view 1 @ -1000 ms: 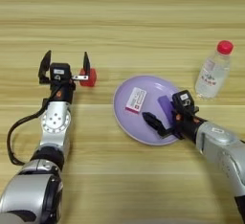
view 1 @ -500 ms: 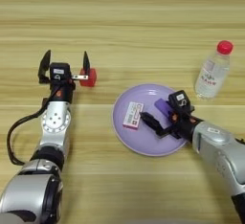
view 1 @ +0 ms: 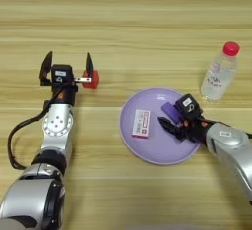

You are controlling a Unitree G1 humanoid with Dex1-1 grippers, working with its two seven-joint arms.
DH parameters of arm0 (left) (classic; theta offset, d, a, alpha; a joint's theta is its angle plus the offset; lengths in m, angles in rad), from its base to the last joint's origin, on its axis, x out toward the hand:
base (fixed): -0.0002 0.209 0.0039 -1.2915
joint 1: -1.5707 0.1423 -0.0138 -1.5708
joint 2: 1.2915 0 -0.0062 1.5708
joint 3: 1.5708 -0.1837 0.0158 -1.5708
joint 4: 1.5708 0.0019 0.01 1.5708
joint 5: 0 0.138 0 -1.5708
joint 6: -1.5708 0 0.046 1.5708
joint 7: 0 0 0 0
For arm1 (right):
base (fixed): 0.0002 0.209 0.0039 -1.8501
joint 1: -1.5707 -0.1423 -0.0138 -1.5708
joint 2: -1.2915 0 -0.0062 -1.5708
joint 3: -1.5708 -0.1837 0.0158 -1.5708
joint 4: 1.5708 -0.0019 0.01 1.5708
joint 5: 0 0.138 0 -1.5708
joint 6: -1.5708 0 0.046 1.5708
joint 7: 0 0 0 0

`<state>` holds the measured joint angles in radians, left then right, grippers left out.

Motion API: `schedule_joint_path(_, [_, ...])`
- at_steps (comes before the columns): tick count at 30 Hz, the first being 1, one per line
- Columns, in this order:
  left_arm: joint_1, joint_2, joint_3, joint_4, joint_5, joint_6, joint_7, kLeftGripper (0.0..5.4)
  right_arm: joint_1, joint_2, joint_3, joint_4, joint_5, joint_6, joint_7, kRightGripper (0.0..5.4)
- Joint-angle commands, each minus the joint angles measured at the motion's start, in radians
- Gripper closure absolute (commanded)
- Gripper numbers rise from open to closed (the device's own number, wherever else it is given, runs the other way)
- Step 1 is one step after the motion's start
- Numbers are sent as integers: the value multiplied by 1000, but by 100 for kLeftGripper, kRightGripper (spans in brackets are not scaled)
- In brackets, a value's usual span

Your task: Move the objects on the table

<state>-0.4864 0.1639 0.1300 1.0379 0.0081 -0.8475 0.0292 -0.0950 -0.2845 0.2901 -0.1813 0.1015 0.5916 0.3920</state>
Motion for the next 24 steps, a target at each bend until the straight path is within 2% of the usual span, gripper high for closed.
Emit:
schedule_joint_path(1, [7,-7,-6,-15,8,-5,0,0,18,-29,8,27,-30,27,6,279])
schedule_joint_path(13, [6,-2,-7,-5,14,4,0,0,21,-17,6,45,-21,21,8,395])
schedule_joint_path(24, [0,5,-6,14,28,39,10,0,23,-8,1,48,-18,18,8,399])
